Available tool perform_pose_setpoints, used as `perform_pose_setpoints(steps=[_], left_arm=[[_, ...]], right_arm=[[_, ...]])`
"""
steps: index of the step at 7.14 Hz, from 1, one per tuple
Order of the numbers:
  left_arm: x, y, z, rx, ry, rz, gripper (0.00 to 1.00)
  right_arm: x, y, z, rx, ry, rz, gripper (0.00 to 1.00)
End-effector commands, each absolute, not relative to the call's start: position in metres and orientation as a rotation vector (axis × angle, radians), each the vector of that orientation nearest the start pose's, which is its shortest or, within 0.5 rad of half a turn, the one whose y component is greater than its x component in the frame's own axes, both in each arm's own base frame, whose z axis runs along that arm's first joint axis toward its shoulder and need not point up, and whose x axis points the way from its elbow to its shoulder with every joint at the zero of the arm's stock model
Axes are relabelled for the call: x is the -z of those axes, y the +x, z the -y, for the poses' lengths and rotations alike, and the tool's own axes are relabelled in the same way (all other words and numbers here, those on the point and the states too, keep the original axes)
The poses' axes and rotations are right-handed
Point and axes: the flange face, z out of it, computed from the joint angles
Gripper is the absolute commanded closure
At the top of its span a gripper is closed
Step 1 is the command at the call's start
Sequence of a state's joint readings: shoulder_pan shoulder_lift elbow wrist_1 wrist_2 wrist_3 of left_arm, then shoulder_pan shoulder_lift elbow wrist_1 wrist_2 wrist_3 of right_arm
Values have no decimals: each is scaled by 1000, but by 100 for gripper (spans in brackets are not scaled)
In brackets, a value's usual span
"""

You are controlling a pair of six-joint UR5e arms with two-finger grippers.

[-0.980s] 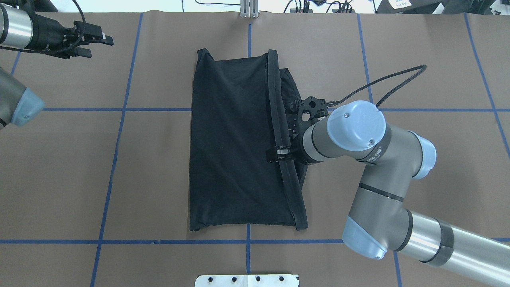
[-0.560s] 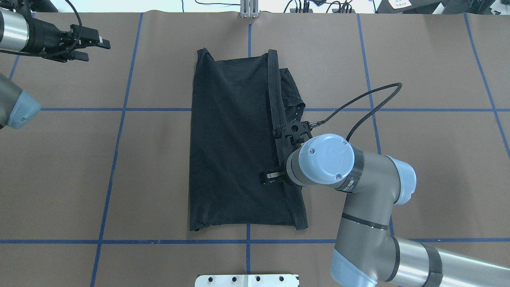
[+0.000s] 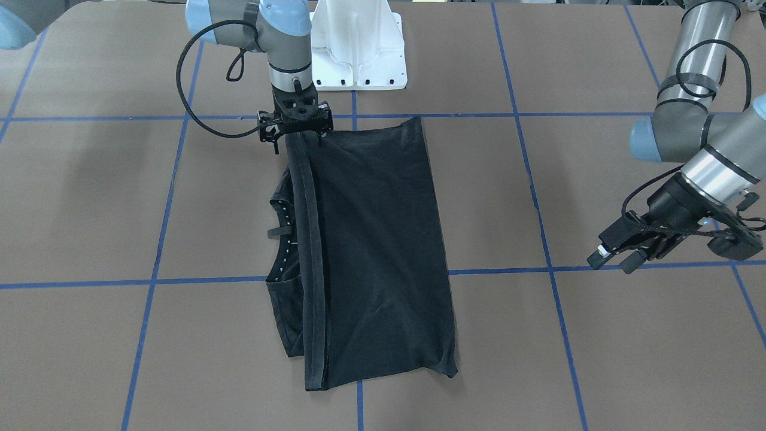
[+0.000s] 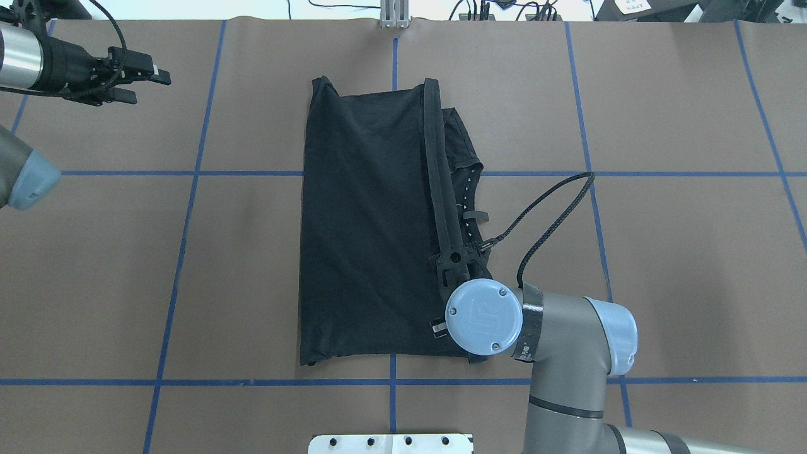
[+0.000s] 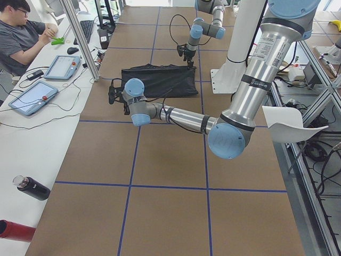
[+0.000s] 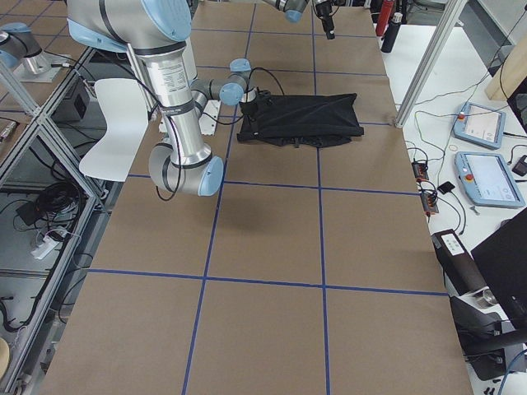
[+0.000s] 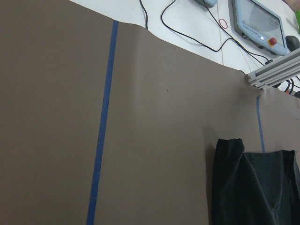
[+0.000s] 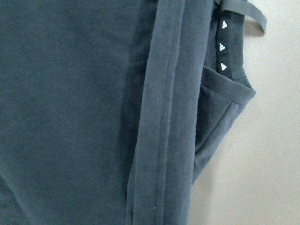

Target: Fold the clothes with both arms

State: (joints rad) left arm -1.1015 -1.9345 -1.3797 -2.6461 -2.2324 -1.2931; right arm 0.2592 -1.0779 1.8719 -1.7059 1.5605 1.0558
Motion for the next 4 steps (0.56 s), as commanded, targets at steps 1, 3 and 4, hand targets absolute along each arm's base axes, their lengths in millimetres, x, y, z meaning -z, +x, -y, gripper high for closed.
perform_pose_setpoints(steps=[1,3,4], left_arm=[[-423,228,606,288,319,-1284,0],[-422,230,606,285,319,-1284,0],[-422,230,607,288,323,-1283,0]], right_arm=[[-279,-566,280,266,255,594,0],[-280,-568,278,271,252,592,0],[-280,-568,279,271,250,591,0]])
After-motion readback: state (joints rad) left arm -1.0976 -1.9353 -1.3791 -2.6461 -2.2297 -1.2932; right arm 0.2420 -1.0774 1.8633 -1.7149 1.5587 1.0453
